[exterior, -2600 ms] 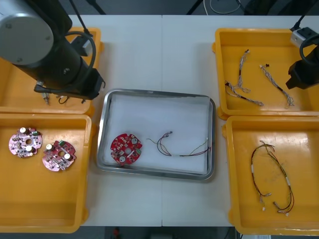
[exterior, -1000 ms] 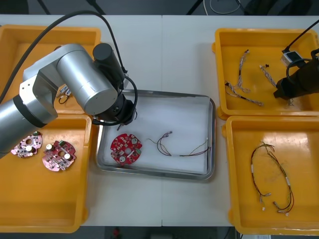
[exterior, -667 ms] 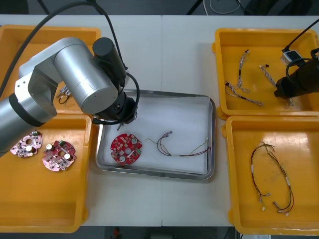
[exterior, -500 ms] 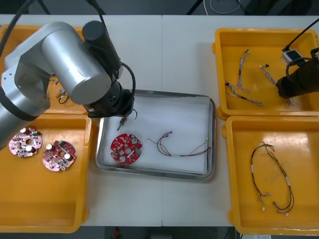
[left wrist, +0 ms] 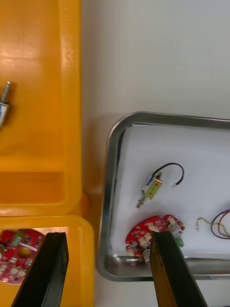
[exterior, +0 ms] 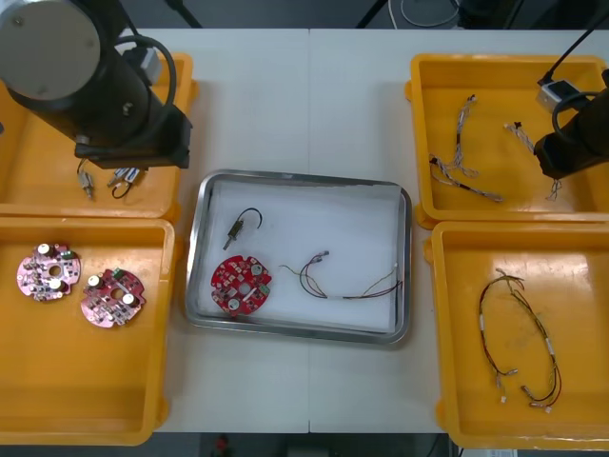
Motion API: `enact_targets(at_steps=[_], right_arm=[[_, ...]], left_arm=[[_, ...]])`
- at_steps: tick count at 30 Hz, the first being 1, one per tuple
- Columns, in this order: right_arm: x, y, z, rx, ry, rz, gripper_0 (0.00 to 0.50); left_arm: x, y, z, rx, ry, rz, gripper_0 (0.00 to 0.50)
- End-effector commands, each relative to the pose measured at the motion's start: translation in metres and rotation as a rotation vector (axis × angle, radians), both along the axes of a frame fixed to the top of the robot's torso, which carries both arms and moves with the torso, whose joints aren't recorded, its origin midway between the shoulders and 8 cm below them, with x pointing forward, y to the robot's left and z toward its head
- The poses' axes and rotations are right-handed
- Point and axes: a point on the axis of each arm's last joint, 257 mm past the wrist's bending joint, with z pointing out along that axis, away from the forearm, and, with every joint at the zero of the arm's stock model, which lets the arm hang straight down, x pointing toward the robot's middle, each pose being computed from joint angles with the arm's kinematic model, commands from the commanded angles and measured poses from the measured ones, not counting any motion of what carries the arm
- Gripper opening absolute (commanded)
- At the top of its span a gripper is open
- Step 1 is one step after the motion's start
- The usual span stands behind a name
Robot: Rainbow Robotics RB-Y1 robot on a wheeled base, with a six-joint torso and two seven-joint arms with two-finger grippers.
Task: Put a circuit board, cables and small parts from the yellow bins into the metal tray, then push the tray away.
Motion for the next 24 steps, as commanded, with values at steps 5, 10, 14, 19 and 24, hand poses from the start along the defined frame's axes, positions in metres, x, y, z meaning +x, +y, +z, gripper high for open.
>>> enact_targets(at_steps=[5,10,14,19,24], right_arm=[[-0.016,0.012,0.079,-0.058,-0.05,0.061,0.0],[-0.032,0.035,0.101,-0.12,-0.044,0.145,0.0],[-0.037,0.067,0.124,-0.172,-0.095,0.242,0.0],[-0.041,0.111,0.147,-0.218,-0.179,0.373,0.0],[-0.054,0.163,0.154,-0.251,-0.223,0.525,0.0]], left_arm=[[0.028,0.078,0.053,0.08,-0.074,-0.035,0.5],[0.034,0.117,0.051,0.147,-0.054,-0.018,0.5],[0.044,0.143,0.049,0.155,-0.055,-0.005,0.5],[0.059,0.167,0.044,0.177,-0.069,-0.001,0.5],[0.073,0.184,0.03,0.181,-0.074,-0.007,0.5]])
